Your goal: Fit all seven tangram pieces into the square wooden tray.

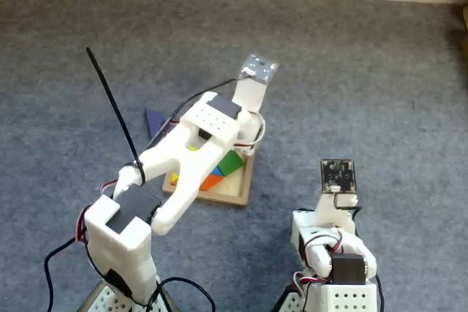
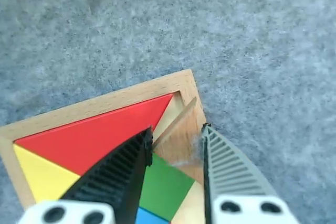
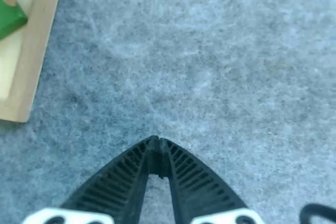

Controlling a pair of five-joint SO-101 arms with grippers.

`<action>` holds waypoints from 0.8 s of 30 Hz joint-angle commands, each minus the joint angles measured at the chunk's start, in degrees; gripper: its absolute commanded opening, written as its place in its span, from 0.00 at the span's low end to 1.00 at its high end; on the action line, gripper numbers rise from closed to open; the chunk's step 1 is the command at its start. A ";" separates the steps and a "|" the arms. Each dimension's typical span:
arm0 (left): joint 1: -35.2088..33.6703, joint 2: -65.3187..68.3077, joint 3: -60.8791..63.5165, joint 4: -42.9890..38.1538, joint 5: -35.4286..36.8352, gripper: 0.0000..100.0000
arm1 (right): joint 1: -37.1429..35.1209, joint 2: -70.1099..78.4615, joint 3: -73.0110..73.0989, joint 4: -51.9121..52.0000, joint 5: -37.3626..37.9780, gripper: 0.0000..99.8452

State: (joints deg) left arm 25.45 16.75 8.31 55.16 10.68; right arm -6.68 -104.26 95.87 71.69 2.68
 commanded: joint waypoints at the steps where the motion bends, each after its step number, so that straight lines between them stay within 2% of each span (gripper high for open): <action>1: 0.92 -0.22 -2.15 -0.88 0.35 0.13 | 0.57 -1.27 7.52 0.31 -0.26 0.00; 16: 0.48 -0.22 -1.63 -0.97 0.35 0.13 | 0.57 -1.27 7.52 0.31 -0.26 0.00; 21: 0.48 -0.22 -0.48 -0.88 1.14 0.22 | 0.66 -1.27 7.52 0.31 -0.26 0.00; 24: -0.40 -0.22 -0.48 -0.88 3.96 0.23 | 0.66 -1.27 7.52 0.31 -0.26 0.00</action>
State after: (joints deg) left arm 25.45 16.75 8.31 54.73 12.62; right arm -6.68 -104.26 95.87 71.69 2.68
